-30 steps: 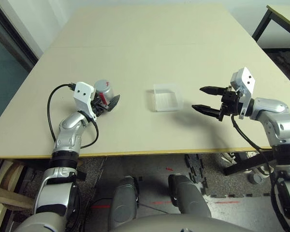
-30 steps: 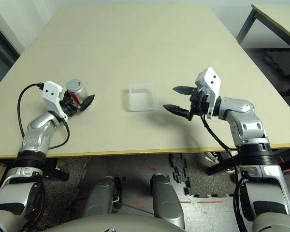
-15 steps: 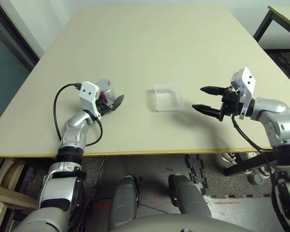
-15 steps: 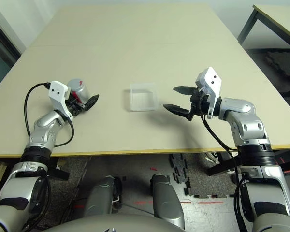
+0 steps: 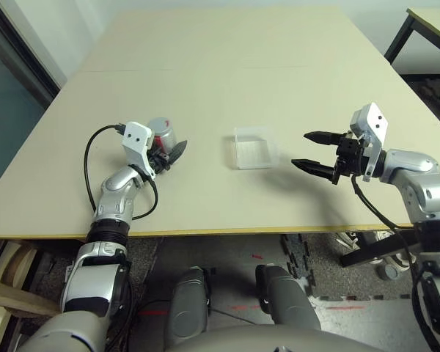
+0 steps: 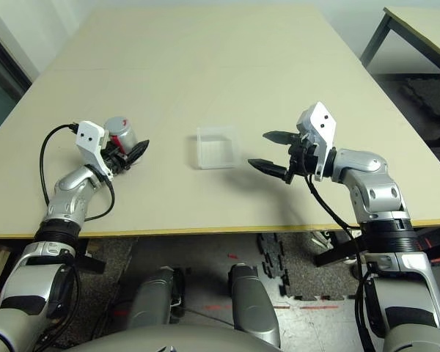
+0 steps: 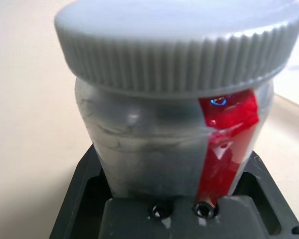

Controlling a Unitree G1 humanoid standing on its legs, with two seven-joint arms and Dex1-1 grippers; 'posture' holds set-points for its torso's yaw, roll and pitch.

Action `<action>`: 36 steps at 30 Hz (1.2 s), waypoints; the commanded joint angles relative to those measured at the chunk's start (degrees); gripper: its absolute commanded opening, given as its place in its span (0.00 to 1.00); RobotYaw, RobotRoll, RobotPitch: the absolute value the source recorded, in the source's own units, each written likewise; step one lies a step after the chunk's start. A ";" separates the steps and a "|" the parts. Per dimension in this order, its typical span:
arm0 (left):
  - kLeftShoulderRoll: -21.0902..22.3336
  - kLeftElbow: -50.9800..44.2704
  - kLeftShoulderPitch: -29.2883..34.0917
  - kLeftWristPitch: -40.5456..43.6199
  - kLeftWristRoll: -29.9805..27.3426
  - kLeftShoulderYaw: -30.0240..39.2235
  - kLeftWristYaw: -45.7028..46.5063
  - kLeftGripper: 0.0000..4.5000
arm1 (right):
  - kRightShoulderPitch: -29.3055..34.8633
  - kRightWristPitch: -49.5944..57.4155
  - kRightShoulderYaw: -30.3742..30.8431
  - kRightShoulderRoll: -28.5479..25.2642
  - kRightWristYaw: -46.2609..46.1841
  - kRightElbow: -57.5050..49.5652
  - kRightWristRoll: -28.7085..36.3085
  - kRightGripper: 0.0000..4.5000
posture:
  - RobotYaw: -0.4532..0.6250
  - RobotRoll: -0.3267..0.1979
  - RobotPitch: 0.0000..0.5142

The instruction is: Pour the medicine from the bottle into the box.

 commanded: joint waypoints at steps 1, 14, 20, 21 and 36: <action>2.13 -6.92 -1.83 10.81 -4.42 -0.58 -5.76 0.63 | -2.02 1.77 -1.34 0.18 0.13 0.59 2.04 1.00 | 0.26 0.62 0.20; 5.72 -12.51 -8.41 24.38 -6.97 -8.12 -23.92 0.63 | -16.11 9.14 1.96 3.61 6.10 9.48 3.87 1.00 | 0.25 0.62 0.17; 4.24 -8.42 -11.75 20.23 -5.06 -10.49 -26.92 0.63 | -22.76 11.19 4.61 6.36 8.31 15.70 2.47 1.00 | 0.25 0.62 0.15; 3.96 -7.85 -12.20 19.63 -4.78 -10.76 -27.26 0.63 | -23.67 11.20 4.93 6.78 8.59 16.78 2.30 1.00 | 0.25 0.62 0.15; -0.19 -1.53 -15.02 11.41 -1.42 -12.02 -28.79 0.63 | -33.18 12.98 6.30 14.57 11.89 25.40 1.79 1.00 | 0.25 0.62 0.13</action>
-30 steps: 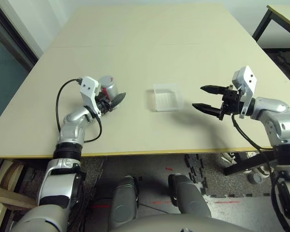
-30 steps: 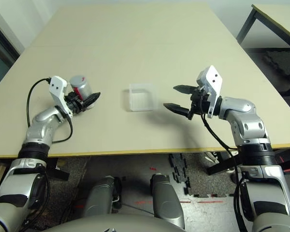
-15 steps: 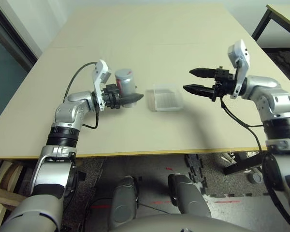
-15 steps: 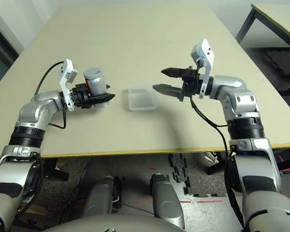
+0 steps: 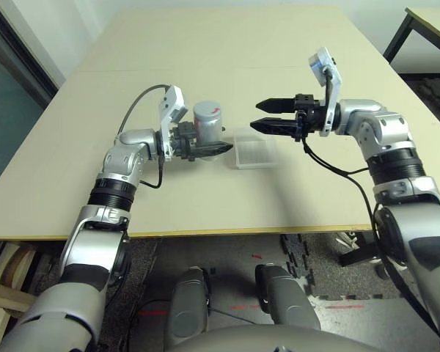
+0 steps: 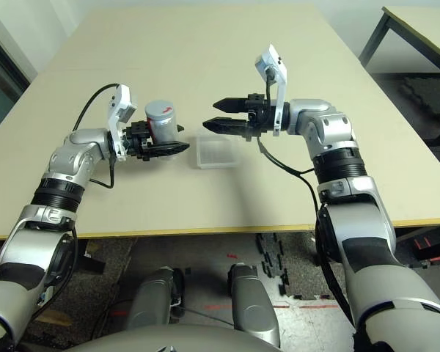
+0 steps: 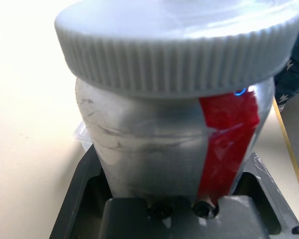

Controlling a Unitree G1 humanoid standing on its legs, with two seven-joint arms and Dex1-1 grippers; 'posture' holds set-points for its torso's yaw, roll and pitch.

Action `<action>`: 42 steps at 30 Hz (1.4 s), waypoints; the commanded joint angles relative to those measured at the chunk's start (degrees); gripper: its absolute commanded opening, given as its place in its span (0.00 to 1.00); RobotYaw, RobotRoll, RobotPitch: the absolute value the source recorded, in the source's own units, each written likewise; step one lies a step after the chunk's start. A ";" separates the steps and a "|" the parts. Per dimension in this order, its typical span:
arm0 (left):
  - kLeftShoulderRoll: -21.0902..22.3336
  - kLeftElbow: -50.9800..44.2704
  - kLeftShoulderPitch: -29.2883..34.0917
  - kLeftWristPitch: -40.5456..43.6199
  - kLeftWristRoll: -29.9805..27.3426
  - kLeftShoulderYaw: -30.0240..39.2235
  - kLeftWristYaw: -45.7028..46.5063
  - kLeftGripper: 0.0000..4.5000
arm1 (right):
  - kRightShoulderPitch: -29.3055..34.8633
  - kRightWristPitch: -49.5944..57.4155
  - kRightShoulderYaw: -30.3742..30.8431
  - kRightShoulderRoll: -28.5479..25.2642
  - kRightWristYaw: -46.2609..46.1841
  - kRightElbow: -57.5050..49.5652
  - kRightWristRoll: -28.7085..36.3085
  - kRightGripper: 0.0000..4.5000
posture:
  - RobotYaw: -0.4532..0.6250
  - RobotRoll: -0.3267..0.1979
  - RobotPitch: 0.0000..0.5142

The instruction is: Pour the medicine from the bottle into the box.

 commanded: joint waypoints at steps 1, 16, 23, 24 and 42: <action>-0.77 1.45 -0.83 -1.93 1.20 -0.49 -0.48 0.63 | -2.06 -1.25 0.41 1.57 0.64 2.18 -0.78 1.00 | 0.25 0.62 0.13; -2.69 2.37 -1.53 -3.24 1.80 -0.64 -0.61 0.63 | -3.84 -2.83 0.26 7.57 0.66 3.37 -1.01 1.00 | 0.25 0.62 0.11; -3.06 2.49 -1.87 -3.08 1.86 -0.62 -0.61 0.63 | -3.64 -3.09 0.66 8.44 0.34 3.21 -1.42 1.00 | 0.25 0.62 0.11; -3.13 2.47 -1.91 -2.99 1.85 -0.62 -0.59 0.63 | -3.61 -3.19 0.72 8.55 0.27 3.23 -1.54 1.00 | 0.25 0.62 0.11; -3.64 1.98 -1.52 -2.16 1.94 -0.74 -0.67 0.63 | -4.13 -4.82 0.43 10.99 -0.37 5.08 -2.84 0.70 | 0.26 0.62 0.12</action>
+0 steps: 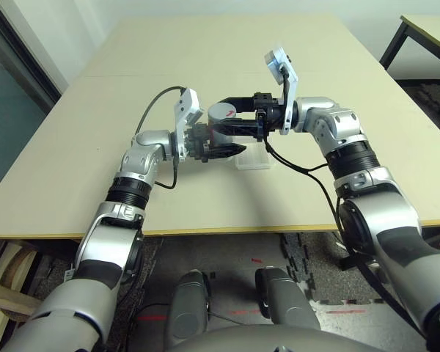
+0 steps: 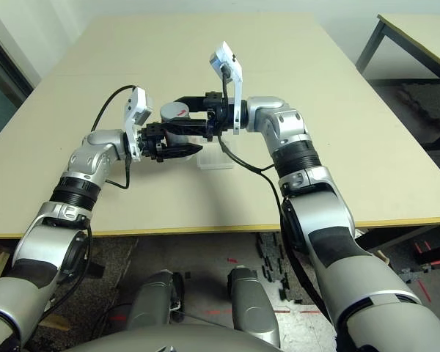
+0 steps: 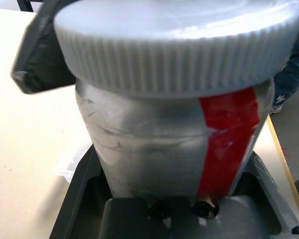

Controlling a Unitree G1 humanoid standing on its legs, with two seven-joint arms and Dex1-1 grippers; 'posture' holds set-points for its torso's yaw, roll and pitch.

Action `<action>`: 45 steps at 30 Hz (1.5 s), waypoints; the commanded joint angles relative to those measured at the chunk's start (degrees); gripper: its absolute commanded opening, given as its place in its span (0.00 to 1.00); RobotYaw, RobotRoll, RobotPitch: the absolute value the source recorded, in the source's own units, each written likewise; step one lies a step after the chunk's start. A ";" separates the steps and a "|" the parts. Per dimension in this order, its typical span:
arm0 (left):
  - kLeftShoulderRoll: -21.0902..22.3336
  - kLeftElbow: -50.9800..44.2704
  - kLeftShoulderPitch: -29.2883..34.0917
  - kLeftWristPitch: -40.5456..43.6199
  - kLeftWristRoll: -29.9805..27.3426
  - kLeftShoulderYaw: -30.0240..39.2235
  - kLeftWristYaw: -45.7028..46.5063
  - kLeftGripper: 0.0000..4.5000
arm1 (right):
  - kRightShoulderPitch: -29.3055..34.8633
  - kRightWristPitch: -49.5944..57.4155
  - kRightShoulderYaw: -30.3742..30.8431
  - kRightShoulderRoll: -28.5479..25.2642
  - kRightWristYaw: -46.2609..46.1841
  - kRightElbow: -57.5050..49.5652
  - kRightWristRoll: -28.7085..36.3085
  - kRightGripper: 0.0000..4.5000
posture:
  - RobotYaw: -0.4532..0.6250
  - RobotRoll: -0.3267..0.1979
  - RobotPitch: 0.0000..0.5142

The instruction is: Pour the medicine from the bottle into the box.

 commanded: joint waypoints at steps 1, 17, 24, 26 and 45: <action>0.14 0.11 -0.05 0.41 0.60 -0.42 -0.42 0.63 | -0.93 -0.65 0.14 0.29 0.13 0.69 -0.35 0.63 | 0.26 0.62 0.12; 0.68 -0.08 -0.37 2.79 -0.12 -0.23 -3.14 0.63 | -1.70 -8.05 4.69 -2.55 18.96 1.34 2.48 0.61 | 0.26 0.62 0.13; 0.82 -1.05 -0.03 3.81 -0.68 -0.26 -3.15 0.63 | -3.57 -11.55 17.19 -7.13 19.08 -0.80 12.19 0.60 | 0.28 0.62 0.15; 0.89 -1.51 0.24 4.01 -0.80 -0.29 -3.17 0.63 | -3.88 -12.21 20.13 -8.08 19.08 -1.32 14.82 0.60 | 0.29 0.62 0.15; 1.67 -4.19 1.61 5.78 -1.35 0.16 -3.01 0.63 | -9.76 -17.73 23.83 -1.83 19.08 9.34 20.27 1.00 | 0.33 0.62 0.17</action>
